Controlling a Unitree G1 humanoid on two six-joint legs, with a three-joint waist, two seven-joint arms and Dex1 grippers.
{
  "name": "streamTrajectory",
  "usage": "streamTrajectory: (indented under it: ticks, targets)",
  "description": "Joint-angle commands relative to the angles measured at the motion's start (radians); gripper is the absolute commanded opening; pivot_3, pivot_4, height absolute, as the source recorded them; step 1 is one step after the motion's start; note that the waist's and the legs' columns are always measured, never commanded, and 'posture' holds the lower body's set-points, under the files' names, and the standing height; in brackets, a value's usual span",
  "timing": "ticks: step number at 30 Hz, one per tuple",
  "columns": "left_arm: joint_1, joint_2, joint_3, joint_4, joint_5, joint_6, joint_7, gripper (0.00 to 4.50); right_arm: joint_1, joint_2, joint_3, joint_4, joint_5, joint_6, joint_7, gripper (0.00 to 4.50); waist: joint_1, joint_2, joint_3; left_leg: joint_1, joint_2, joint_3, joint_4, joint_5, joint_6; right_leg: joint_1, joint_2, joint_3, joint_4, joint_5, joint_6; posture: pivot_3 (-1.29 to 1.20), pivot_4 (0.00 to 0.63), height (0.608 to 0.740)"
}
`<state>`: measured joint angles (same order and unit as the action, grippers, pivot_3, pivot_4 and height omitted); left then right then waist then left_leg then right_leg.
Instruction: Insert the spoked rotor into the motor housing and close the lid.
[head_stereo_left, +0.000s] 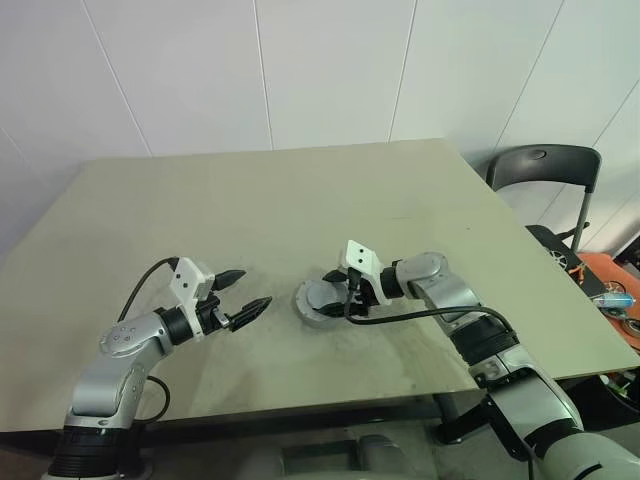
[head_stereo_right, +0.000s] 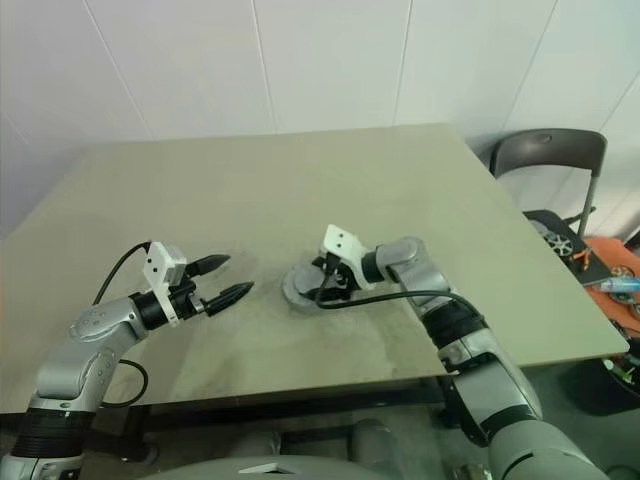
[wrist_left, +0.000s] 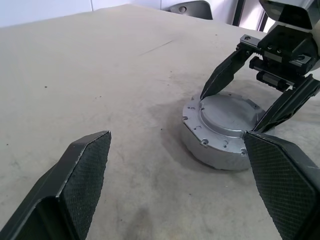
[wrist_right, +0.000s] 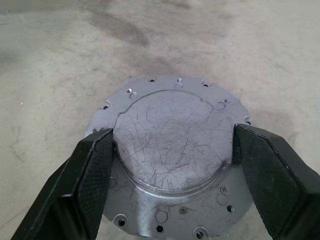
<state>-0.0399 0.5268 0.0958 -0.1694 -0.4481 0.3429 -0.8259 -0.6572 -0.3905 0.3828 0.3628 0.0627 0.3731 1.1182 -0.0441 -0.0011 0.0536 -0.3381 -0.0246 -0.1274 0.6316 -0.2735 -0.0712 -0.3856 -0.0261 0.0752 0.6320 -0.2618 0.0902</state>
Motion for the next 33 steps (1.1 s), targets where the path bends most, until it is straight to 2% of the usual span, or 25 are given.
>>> streamTrajectory:
  ticks: [1, 7, 16, 22, 29, 33]
  targets:
    - [-0.014, 0.005, 0.016, -0.006, -0.006, -0.021, -0.006, 4.5, 0.022, -0.028, 0.041, 0.029, -0.055, 0.041, 0.0, 3.46, 0.001, 0.0, 0.0, 0.0, 0.0, 0.0, 0.0, 0.0, 0.0, 0.0, 0.0, 0.0, 0.0, 0.0, 0.0, 0.0, 0.0, 0.74]
    - [-0.037, -0.018, -0.018, 0.014, 0.007, -0.028, -0.004, 4.5, 0.015, -0.021, 0.038, 0.036, -0.054, 0.04, -0.007, 3.46, 0.001, 0.0, 0.0, 0.0, 0.0, 0.0, -0.001, 0.0, 0.0, 0.0, 0.0, 0.0, -0.001, 0.0, 0.0, 0.0, 0.0, 0.74]
    - [-0.168, -0.152, -0.155, 0.142, 0.09, -0.061, 0.027, 4.5, 0.01, -0.008, 0.038, 0.04, -0.054, 0.035, -0.019, 3.46, 0.001, -0.001, -0.001, 0.0, 0.0, 0.0, 0.0, 0.0, 0.0, 0.0, 0.0, 0.0, -0.001, 0.0, 0.0, 0.0, 0.0, 0.74]
    - [-0.244, -0.22, -0.173, 0.242, 0.113, -0.103, 0.032, 2.5, 0.009, -0.004, 0.032, 0.044, -0.055, 0.031, -0.033, 3.46, 0.0, -0.001, -0.001, 0.0, 0.0, 0.0, 0.0, 0.0, 0.0, 0.0, 0.0, 0.0, 0.0, 0.002, 0.003, 0.0, 0.0, 0.74]
    - [-0.294, -0.244, -0.287, 0.346, 0.221, -0.115, 0.012, 0.02, 0.013, 0.001, 0.029, 0.031, -0.053, 0.035, -0.042, 3.46, 0.0, -0.002, -0.002, 0.0, 0.0, 0.0, 0.0, 0.0, 0.0, 0.001, 0.001, 0.0, 0.0, 0.002, 0.003, 0.0, 0.0, 0.74]
    - [-0.286, -0.223, -0.302, 0.325, 0.23, -0.018, 0.015, 0.02, 0.013, 0.009, 0.016, 0.021, -0.047, 0.048, -0.063, 3.46, -0.002, 0.0, -0.004, 0.001, 0.0, 0.0, 0.0, 0.0, 0.0, 0.001, 0.001, 0.0, 0.0, 0.0, 0.001, 0.0, 0.0, 0.74]
